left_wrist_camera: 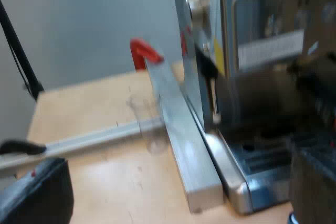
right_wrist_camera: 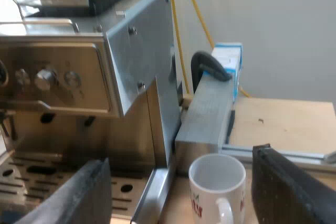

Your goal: Put the handle in the coffee machine

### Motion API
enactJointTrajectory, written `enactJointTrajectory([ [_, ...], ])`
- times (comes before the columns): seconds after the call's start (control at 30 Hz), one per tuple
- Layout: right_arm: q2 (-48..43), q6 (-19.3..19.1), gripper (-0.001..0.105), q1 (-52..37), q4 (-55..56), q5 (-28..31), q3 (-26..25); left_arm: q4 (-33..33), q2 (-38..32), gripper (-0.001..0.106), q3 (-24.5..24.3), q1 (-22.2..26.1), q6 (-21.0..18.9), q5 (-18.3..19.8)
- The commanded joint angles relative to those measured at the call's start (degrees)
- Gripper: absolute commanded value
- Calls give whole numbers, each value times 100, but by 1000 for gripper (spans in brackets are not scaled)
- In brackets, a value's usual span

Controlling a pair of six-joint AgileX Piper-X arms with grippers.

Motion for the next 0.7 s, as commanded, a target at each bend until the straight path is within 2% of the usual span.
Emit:
enactJointTrajectory([
  [0.03,-214,69,59,-21,-77,-41,168,-94,-798,85,302,19,-65,-61],
  [0.23,-214,171,59,-21,-77,-41,599,-94,-798,85,903,19,-65,-61],
  [0.7,-206,171,59,-21,-39,-41,1345,-272,-791,85,1371,19,-65,-61],
])
